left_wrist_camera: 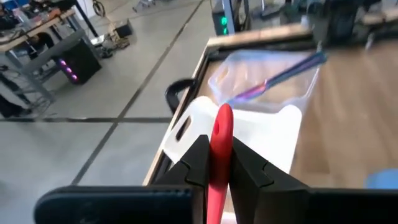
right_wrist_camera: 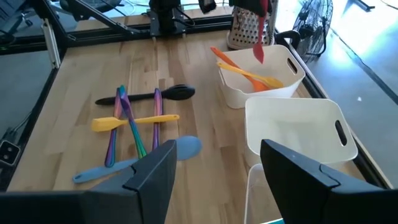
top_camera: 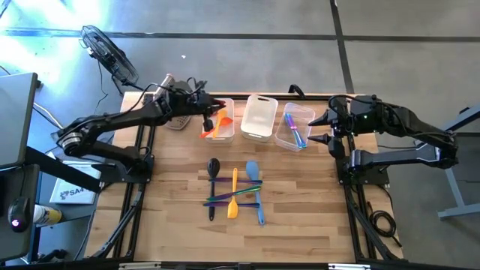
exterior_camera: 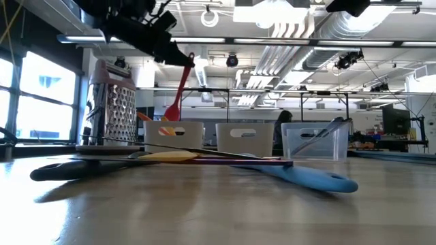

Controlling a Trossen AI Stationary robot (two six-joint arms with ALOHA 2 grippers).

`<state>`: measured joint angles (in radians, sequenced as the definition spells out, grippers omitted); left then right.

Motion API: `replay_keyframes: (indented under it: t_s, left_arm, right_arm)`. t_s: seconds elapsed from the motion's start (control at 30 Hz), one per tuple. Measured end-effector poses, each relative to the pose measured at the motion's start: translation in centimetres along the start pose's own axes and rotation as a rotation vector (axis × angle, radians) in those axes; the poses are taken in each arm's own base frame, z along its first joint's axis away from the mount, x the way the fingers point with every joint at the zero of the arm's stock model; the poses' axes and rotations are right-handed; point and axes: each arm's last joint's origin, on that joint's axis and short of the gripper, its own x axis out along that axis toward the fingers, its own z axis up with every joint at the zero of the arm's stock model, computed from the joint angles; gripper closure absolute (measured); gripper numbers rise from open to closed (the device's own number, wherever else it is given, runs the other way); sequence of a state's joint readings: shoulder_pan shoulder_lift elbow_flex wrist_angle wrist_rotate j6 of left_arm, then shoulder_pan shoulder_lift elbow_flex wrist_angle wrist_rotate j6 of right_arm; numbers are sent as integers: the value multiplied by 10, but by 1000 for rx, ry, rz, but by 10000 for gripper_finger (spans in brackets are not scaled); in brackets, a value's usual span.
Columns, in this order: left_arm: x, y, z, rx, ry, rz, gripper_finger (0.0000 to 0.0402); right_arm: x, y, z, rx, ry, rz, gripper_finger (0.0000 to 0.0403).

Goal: Pick & Place Kitchen Items
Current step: Put the red spatula into the left white bin

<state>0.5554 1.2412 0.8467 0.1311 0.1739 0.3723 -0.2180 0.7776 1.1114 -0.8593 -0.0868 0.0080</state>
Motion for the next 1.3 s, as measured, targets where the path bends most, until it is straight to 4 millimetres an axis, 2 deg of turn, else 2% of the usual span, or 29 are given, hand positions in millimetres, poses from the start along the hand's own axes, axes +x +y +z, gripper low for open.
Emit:
replay_keyframes:
  t_s: [0.17, 0.4, 0.53, 0.7, 0.87, 1.13, 1.3]
  left_arm:
    - [8, 5, -12, 35, 58, 4, 356]
    - [17, 11, -34, -21, 153, -72, 372]
    - [22, 15, -43, -69, 188, -68, 364]
    - [24, 14, -44, -102, 187, -69, 356]
    - [24, 13, -43, -207, 163, -131, 355]
    - [24, 12, -43, -323, 166, -137, 353]
    - [24, 12, -43, -334, 171, -125, 353]
  right_arm:
    - [0, 0, 0, 22, -1, -1, 176]
    - [0, 0, 3, 7, -28, -9, 176]
    - [3, 0, 6, -33, -46, -10, 176]
    - [11, -1, 8, -64, -28, -7, 176]
    - [19, -1, 9, -73, -3, 10, 176]
    - [20, -1, 9, -84, -4, 20, 176]
    - [20, -1, 9, -84, -4, 32, 176]
